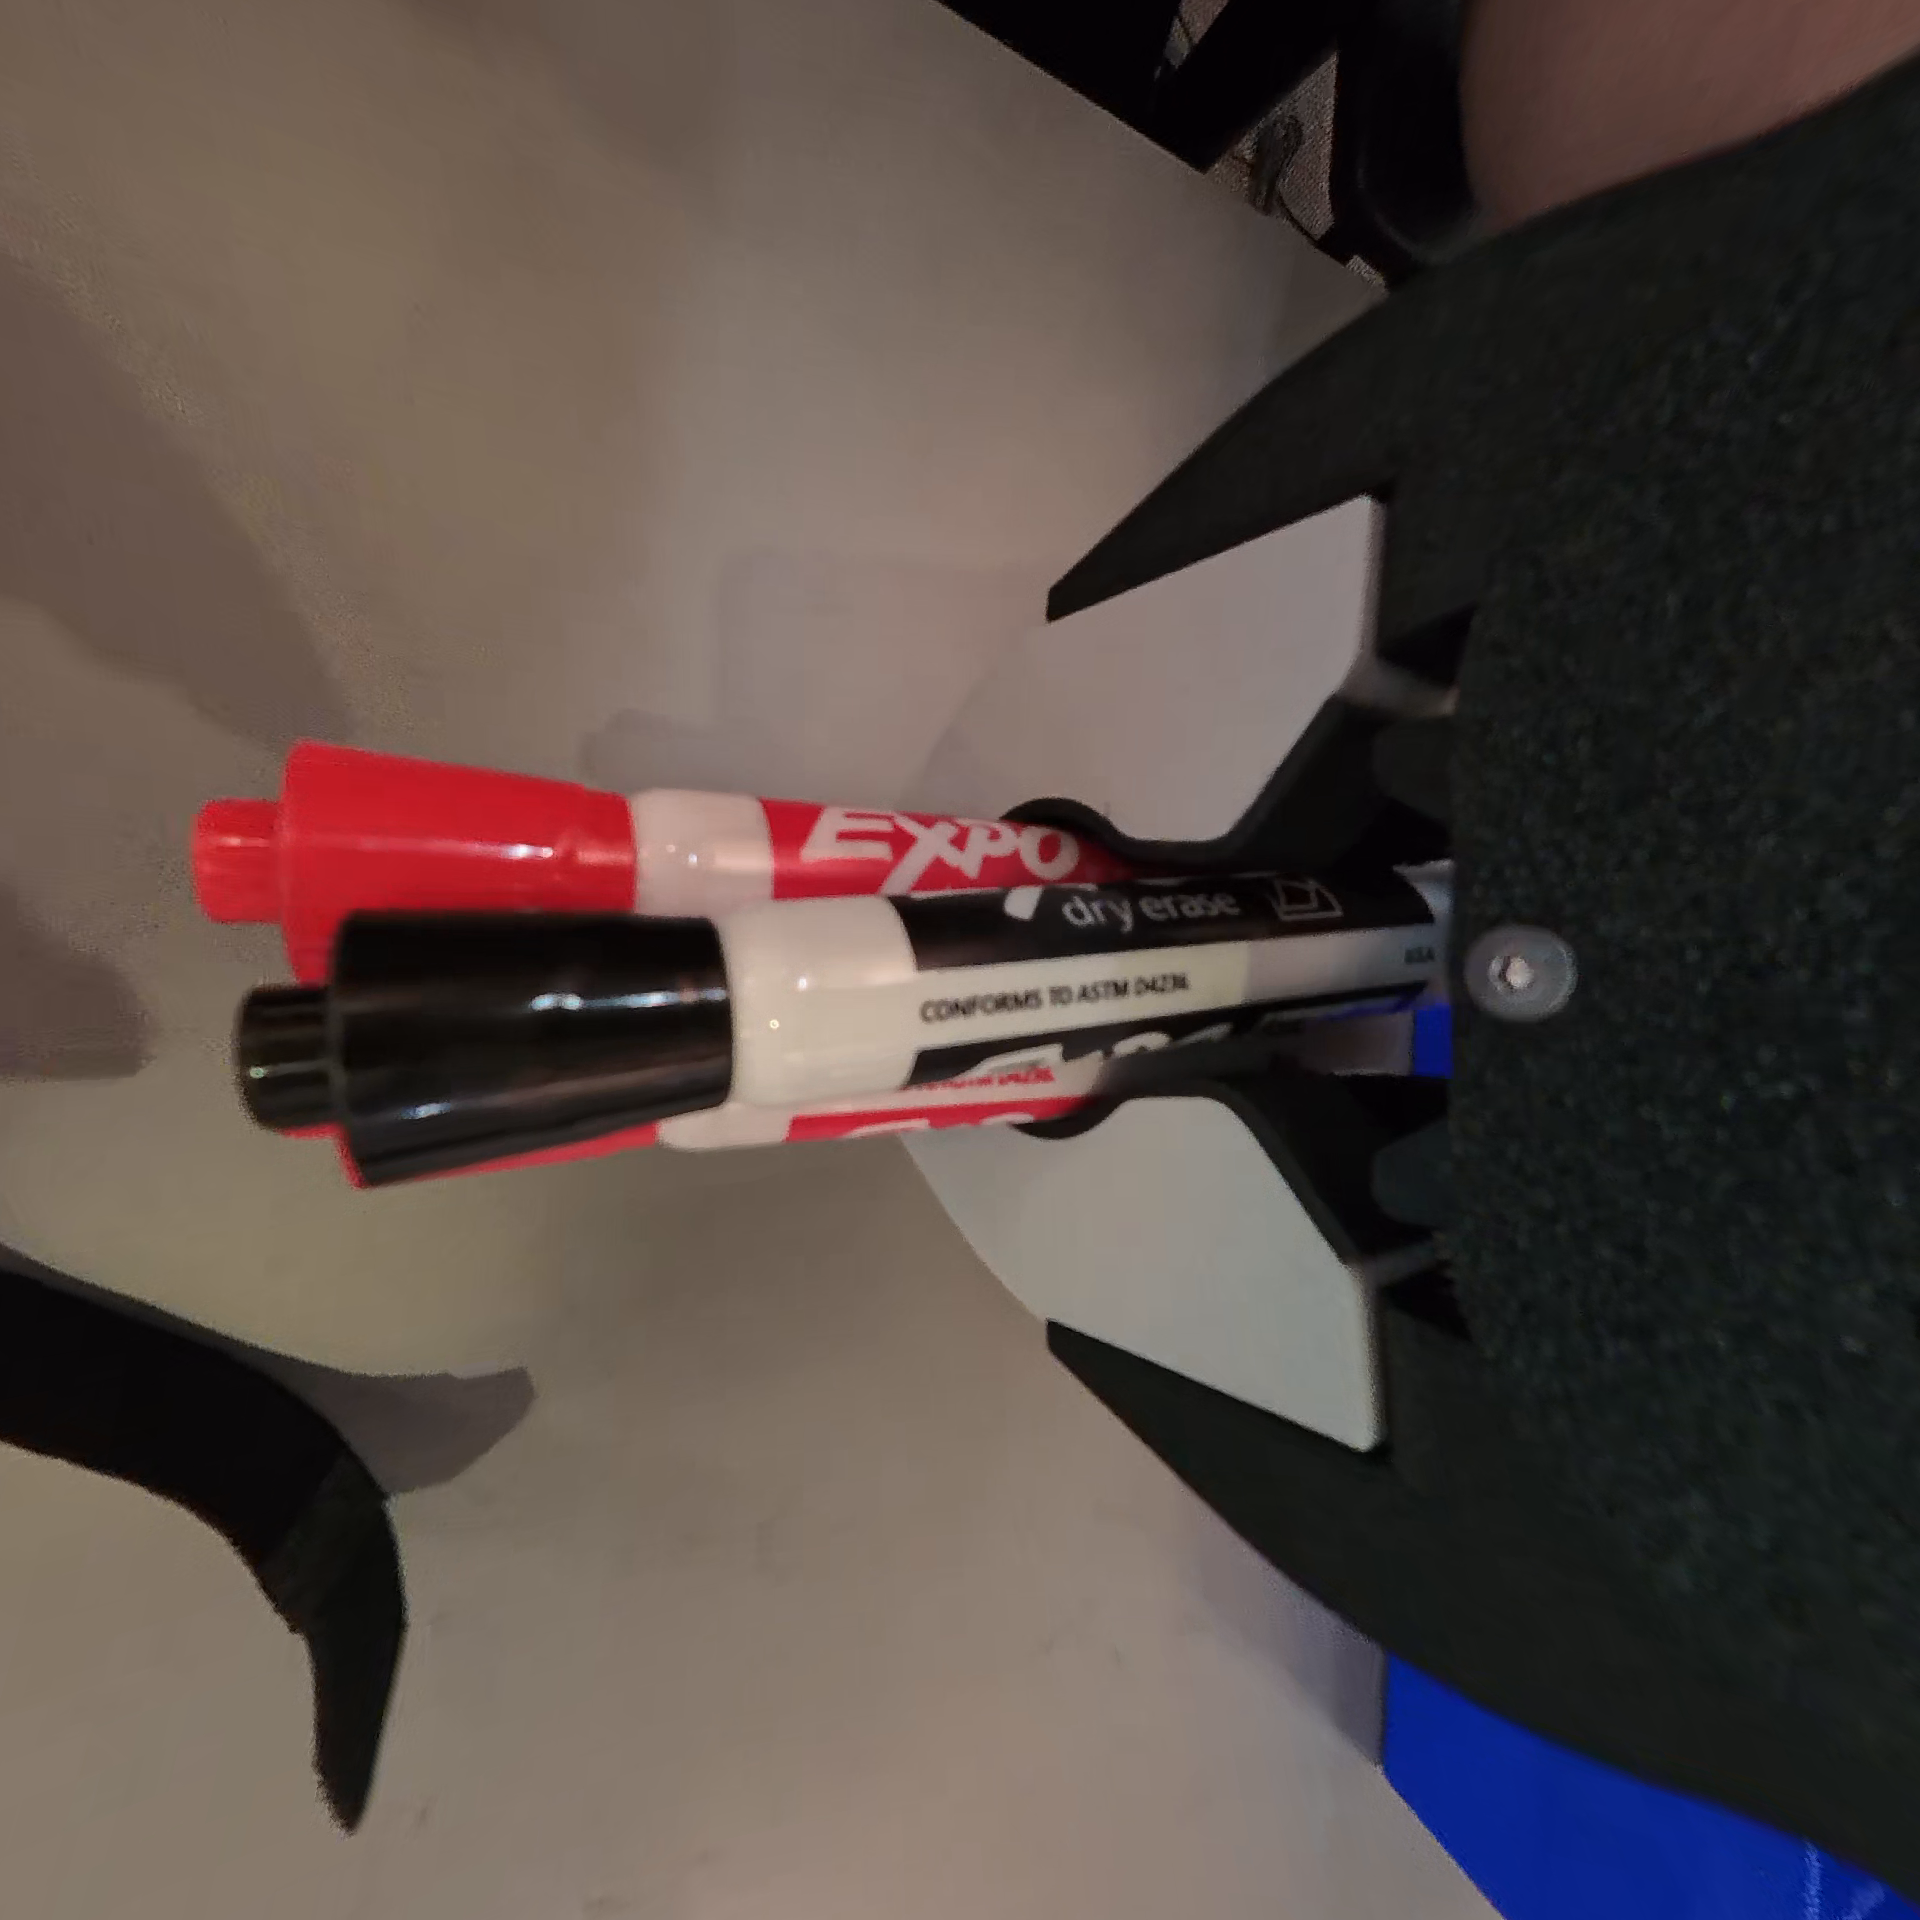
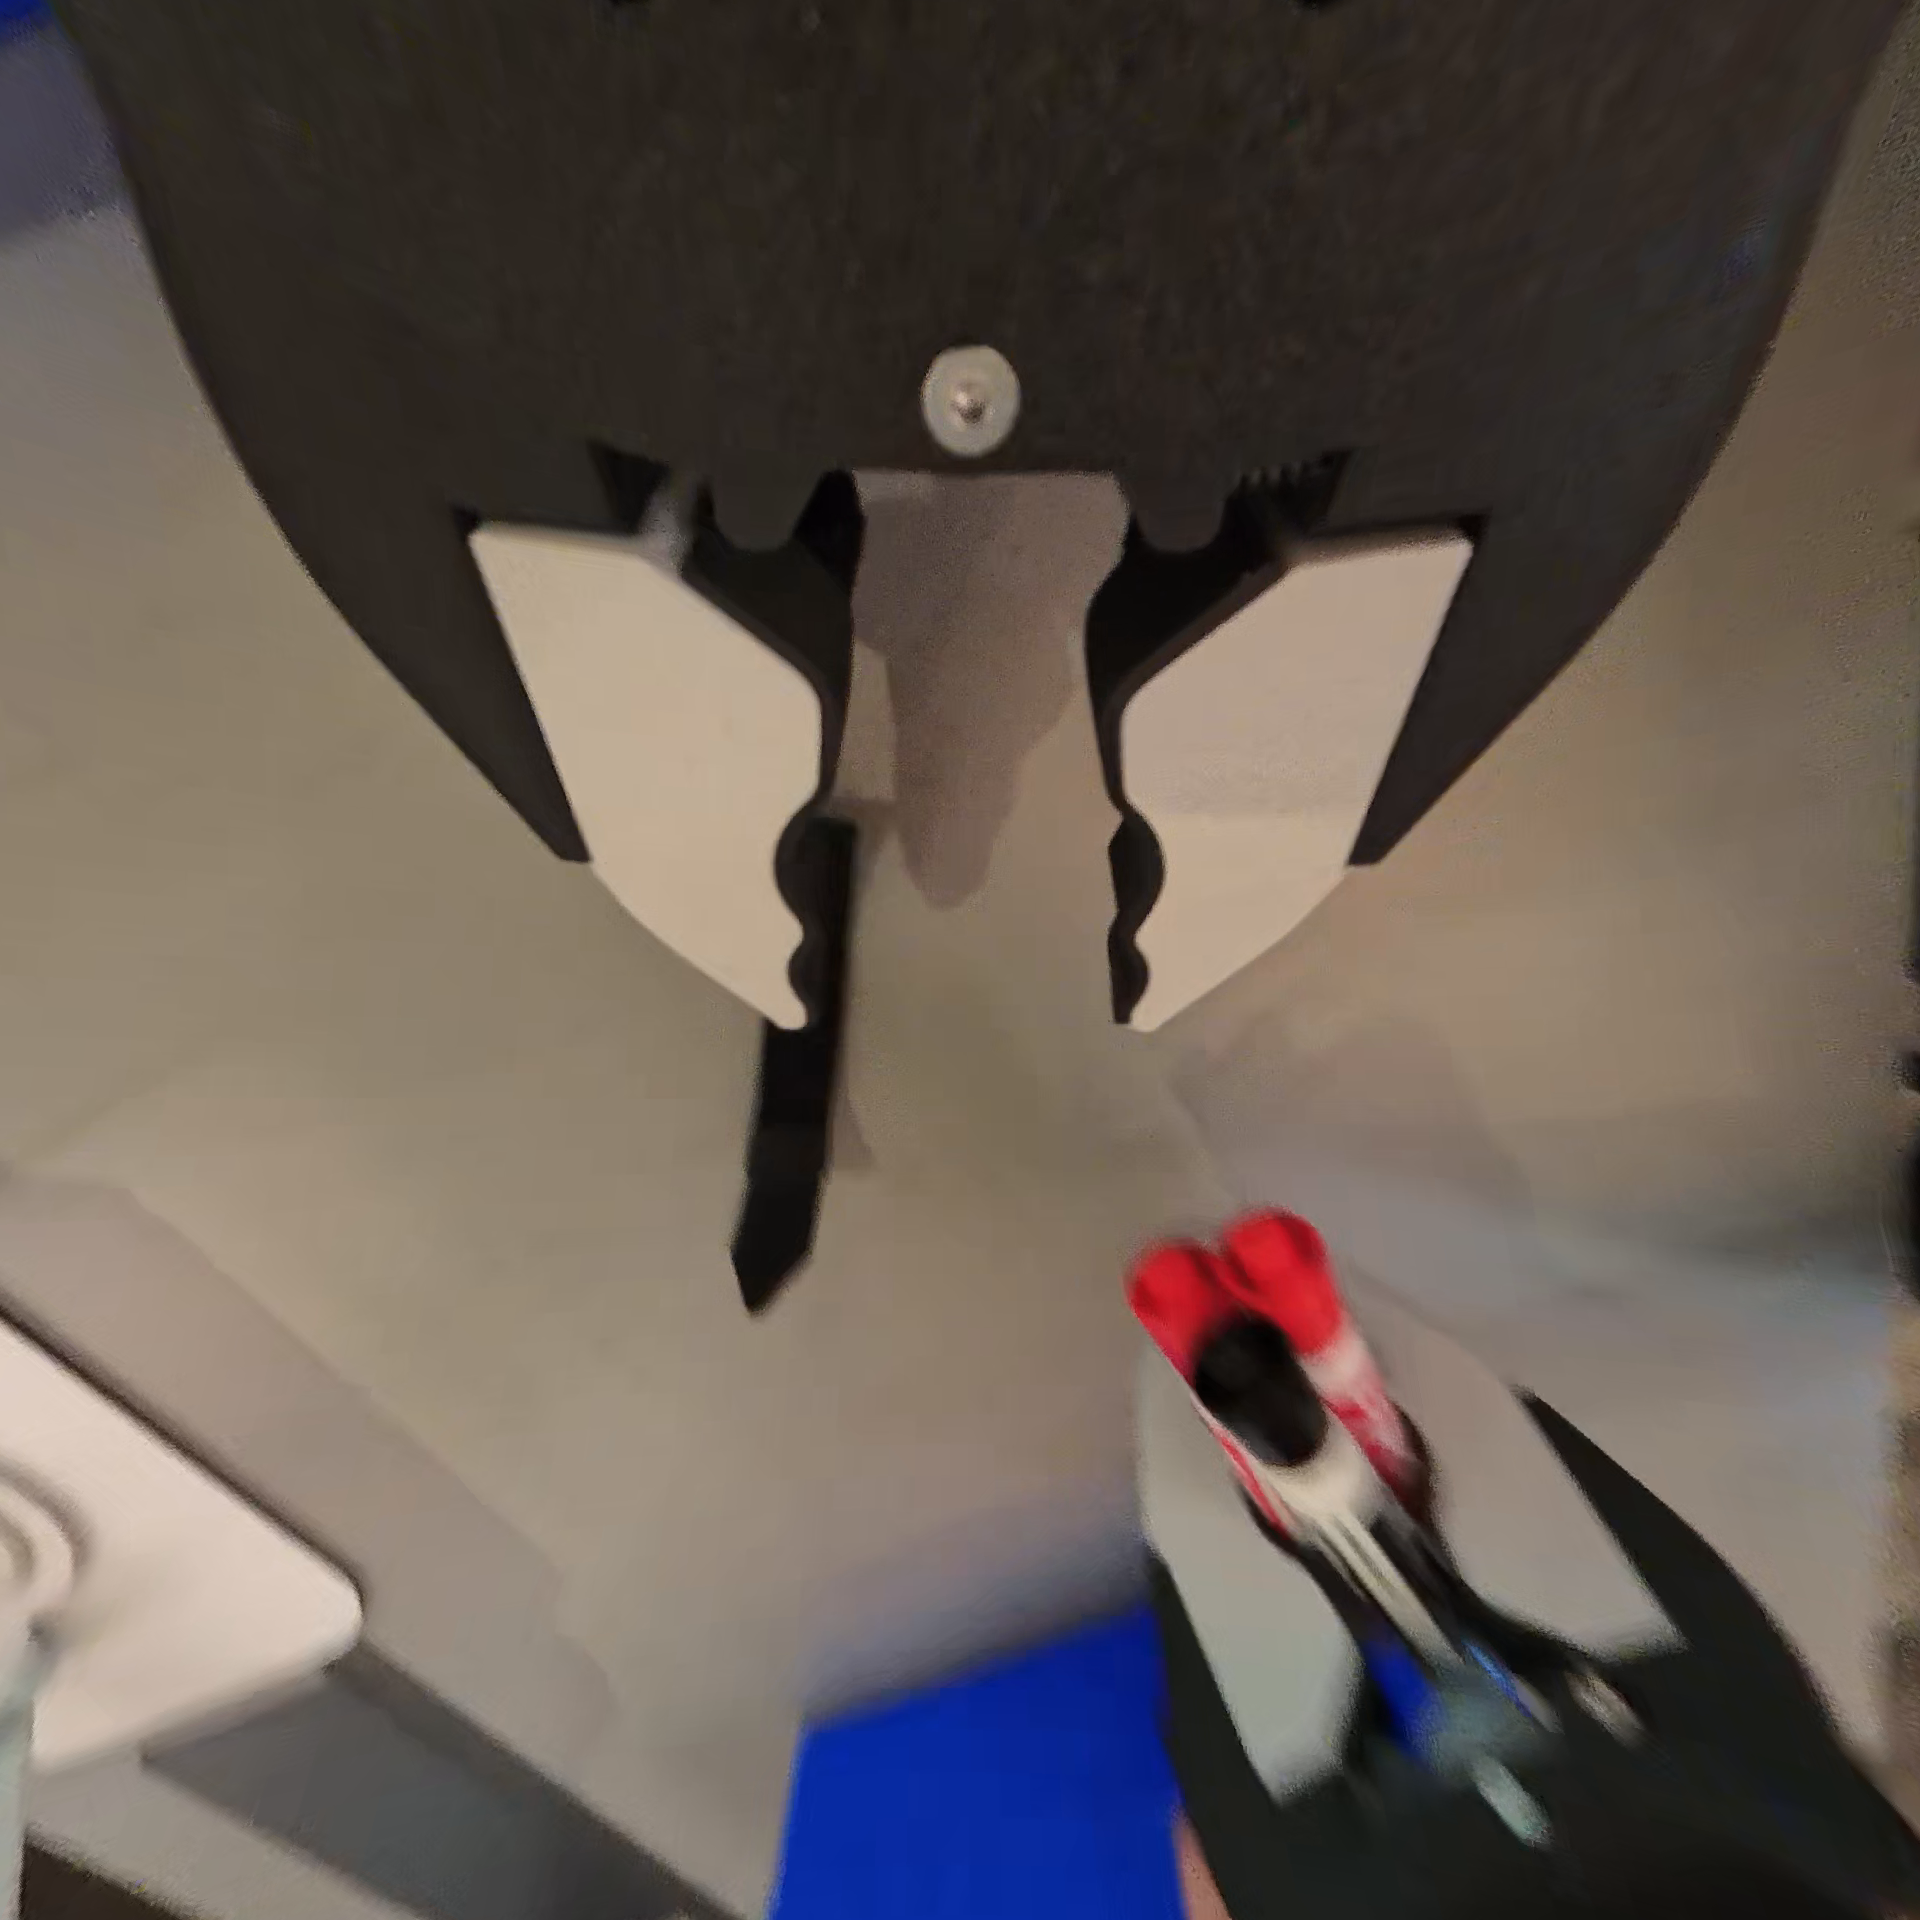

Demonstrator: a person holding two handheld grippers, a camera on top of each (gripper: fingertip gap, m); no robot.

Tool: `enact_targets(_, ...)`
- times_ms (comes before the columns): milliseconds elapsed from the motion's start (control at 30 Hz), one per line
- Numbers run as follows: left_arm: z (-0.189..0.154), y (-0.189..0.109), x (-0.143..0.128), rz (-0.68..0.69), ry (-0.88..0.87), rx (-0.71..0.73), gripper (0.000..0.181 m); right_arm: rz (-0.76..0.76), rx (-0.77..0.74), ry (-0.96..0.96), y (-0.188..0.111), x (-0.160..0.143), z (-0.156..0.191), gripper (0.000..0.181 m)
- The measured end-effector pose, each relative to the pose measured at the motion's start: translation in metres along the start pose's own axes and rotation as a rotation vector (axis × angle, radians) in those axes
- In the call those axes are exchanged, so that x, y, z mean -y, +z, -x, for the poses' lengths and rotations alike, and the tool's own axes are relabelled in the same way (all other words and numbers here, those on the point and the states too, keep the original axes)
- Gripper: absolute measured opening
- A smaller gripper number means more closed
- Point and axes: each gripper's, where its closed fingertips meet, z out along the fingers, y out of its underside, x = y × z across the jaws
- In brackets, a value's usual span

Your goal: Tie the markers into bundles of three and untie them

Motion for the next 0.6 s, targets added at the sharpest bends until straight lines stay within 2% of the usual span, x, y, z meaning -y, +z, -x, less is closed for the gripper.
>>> enact_targets(67, 0.005, -0.002, -0.008, 0.009, -0.019, 0.010, 0.041, 0.164, -0.046, 0.003, 0.007, -0.023, -0.012, 0.061)
enact_targets(133, 0.010, -0.004, -0.015, 0.008, -0.044, 0.016, 0.041, 0.328, -0.081, 0.029, 0.010, -0.044, -0.021, 0.054)
enact_targets(167, 0.011, -0.005, -0.017, 0.003, -0.058, 0.013, 0.041, 0.363, -0.074, 0.054, 0.011, -0.049, -0.021, 0.051)
enact_targets(233, 0.014, -0.006, -0.023, 0.004, -0.073, 0.018, 0.041, 0.314, -0.074, 0.104, 0.010, -0.044, -0.020, 0.042)
enact_targets(300, 0.016, -0.007, -0.025, 0.000, -0.076, 0.020, 0.042, 0.282, -0.134, 0.157, 0.007, -0.047, -0.029, 0.050)
enact_targets(333, 0.016, -0.007, -0.025, -0.007, -0.078, 0.018, 0.041, 0.298, -0.156, 0.203, 0.007, -0.053, -0.034, 0.057)
enact_targets(367, 0.017, -0.007, -0.025, -0.013, -0.079, 0.016, 0.041, 0.322, -0.158, 0.259, 0.007, -0.059, -0.035, 0.056)
enact_targets(533, 0.015, -0.004, -0.023, -0.018, -0.073, -0.002, 0.041, 0.207, -0.078, 0.511, 0.013, -0.054, -0.027, 0.042)
enact_targets(600, 0.013, -0.002, -0.023, -0.010, -0.067, -0.010, 0.042, 0.165, -0.025, 0.571, 0.019, -0.049, -0.022, 0.030)
